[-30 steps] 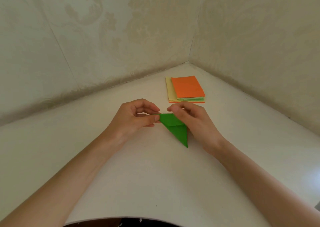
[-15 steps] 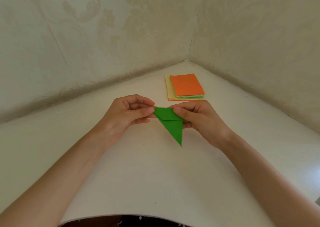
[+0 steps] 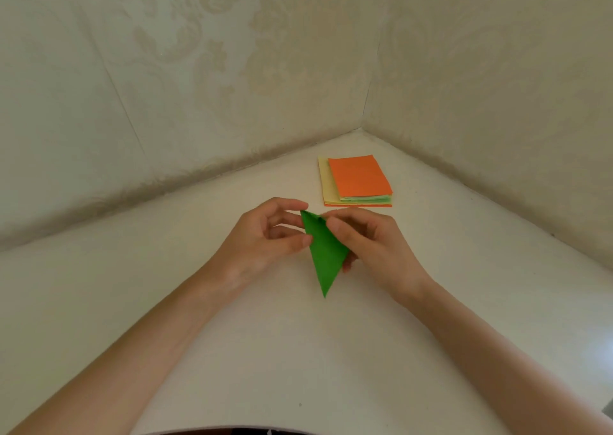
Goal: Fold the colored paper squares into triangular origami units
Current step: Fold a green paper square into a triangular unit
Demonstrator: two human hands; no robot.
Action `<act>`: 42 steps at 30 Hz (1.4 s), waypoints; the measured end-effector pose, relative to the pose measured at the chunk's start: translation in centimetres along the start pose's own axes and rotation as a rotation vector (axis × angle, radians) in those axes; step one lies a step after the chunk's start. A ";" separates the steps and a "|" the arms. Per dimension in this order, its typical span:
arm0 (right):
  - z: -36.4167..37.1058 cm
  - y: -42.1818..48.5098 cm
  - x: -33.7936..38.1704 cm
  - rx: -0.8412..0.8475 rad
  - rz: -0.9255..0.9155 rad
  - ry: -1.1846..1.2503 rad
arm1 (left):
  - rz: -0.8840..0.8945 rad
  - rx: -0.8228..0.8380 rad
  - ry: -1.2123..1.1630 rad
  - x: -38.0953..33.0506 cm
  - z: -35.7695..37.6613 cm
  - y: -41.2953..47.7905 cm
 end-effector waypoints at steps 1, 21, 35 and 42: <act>-0.2 0.0 -0.2 -0.017 0.005 0.002 | -0.001 0.005 0.012 0.0 0.1 0.0; -1.0 0.1 0.1 -0.086 0.018 -0.055 | -0.039 0.041 0.100 0.1 0.4 -0.3; 1.0 -0.6 0.3 0.141 0.062 0.102 | 0.062 0.147 0.141 -1.4 0.6 -0.5; 0.8 -0.5 0.4 0.205 0.024 0.290 | 0.119 0.149 0.024 -2.1 0.5 -0.7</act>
Point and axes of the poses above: each hand's wrist, its own y-axis towards the middle knuckle, its own z-axis out of the palm, x = y × z, the point moved 9 cm from there along y, towards the middle knuckle, and after that the axes turned 6 degrees about z, right-handed, at the moved point
